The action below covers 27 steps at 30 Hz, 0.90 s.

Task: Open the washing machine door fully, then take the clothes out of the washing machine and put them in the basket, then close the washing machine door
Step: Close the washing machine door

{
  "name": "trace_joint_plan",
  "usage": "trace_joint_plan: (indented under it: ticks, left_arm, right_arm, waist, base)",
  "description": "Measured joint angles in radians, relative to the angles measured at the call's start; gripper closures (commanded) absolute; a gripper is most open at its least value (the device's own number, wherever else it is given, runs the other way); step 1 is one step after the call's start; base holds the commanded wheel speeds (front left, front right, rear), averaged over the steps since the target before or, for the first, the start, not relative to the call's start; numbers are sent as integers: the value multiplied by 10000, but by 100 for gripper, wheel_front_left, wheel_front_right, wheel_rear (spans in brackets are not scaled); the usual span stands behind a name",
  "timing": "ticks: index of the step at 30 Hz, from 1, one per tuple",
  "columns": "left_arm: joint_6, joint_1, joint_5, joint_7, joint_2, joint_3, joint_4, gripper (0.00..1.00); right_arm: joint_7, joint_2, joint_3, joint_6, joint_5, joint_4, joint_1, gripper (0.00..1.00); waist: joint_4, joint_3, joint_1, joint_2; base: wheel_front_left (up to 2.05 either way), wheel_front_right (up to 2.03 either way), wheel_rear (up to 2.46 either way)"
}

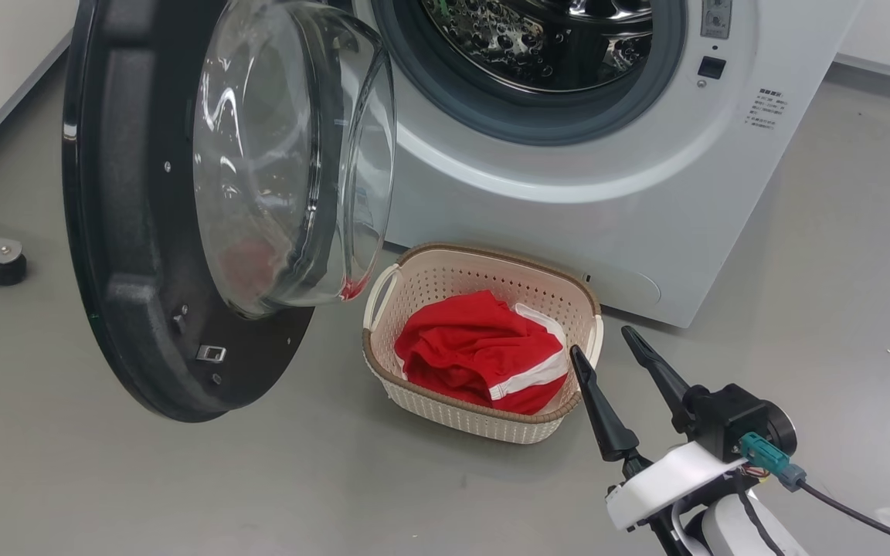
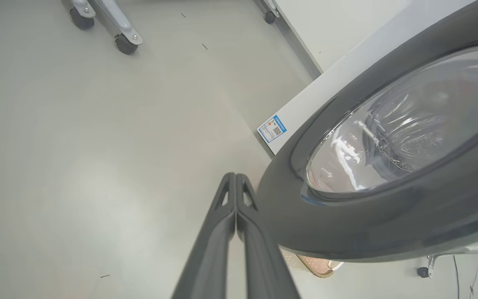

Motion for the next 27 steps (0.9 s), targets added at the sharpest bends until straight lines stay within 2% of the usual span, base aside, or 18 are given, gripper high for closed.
trace_joint_plan:
  ticks: [9,16,27]
  left_arm:
    - [0,987,1210,-2171,-96,-543,-790,100]
    - [2,1513,1753,-3666,-161,-1935,-1778,100]
    - [2,2566,2474,-5845,-303,-2683,-1871,100]
  right_arm:
    - [0,31,12,2,0,10,4,0]
    - [0,40,13,2,0,42,54,0]
    - [0,65,90,2,0,84,187,0]
  waist:
    - [-1,-73,0,0]
    - [2,-167,0,0]
    - [41,-306,0,0]
  base:
    - [0,0,0]
    - [0,0,0]
    - [0,0,0]
